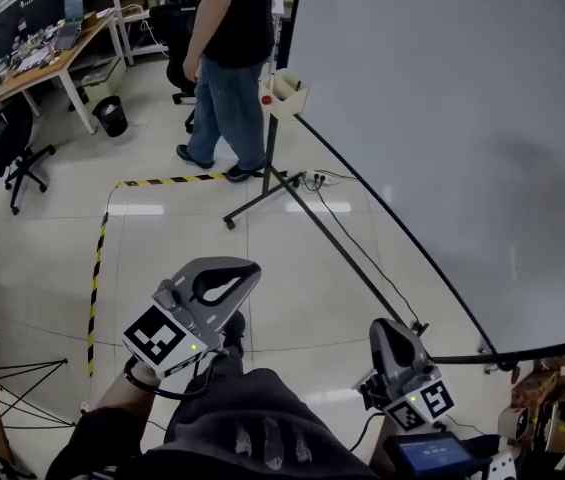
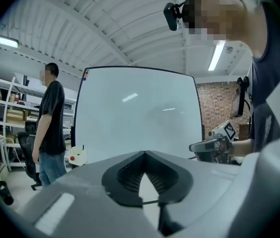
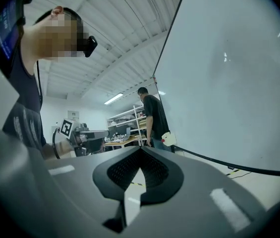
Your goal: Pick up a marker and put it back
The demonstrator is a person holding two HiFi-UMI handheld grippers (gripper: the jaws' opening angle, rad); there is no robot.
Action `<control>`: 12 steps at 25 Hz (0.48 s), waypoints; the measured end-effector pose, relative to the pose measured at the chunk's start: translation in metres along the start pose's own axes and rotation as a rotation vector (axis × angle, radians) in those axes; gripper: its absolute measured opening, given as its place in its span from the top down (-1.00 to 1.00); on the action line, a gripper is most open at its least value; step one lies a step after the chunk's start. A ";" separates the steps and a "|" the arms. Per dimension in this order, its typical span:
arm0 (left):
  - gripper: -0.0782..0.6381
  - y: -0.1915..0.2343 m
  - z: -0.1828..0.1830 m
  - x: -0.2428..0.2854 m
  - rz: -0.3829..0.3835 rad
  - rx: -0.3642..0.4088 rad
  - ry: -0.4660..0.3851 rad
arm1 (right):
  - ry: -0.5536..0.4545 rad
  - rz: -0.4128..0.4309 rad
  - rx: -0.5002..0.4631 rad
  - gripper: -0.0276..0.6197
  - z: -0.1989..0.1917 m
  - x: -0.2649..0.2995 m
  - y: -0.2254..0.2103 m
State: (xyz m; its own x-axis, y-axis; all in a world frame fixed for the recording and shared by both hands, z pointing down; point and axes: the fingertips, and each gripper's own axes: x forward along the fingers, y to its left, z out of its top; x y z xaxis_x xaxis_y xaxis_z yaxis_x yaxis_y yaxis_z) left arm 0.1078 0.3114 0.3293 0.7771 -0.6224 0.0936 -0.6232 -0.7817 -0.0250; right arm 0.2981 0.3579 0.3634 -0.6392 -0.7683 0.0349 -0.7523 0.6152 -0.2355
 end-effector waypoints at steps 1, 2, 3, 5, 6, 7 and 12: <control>0.76 0.018 -0.003 0.006 0.002 -0.013 -0.001 | 0.009 -0.001 -0.004 0.91 0.002 0.017 -0.005; 0.76 0.037 -0.006 0.010 0.003 -0.028 0.000 | 0.014 -0.002 -0.004 0.91 0.005 0.035 -0.009; 0.76 0.056 -0.010 0.015 0.004 -0.042 0.003 | 0.012 -0.001 0.001 0.91 0.009 0.054 -0.011; 0.76 0.094 -0.013 0.025 0.001 -0.053 0.014 | 0.013 -0.002 0.005 0.91 0.016 0.091 -0.018; 0.76 0.112 -0.012 0.032 -0.005 -0.046 0.017 | 0.020 -0.007 -0.001 0.91 0.018 0.108 -0.025; 0.76 0.129 -0.011 0.040 -0.011 -0.032 0.017 | 0.026 -0.014 -0.008 0.91 0.020 0.124 -0.032; 0.76 0.206 -0.004 0.084 -0.034 0.033 0.026 | 0.018 -0.020 -0.024 0.91 0.034 0.200 -0.056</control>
State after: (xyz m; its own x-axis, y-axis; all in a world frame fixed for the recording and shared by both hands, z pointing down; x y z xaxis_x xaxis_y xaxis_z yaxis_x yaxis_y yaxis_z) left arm 0.0445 0.0986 0.3361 0.7949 -0.5945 0.1209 -0.5927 -0.8036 -0.0543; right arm 0.2177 0.1644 0.3504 -0.6265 -0.7773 0.0572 -0.7686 0.6039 -0.2110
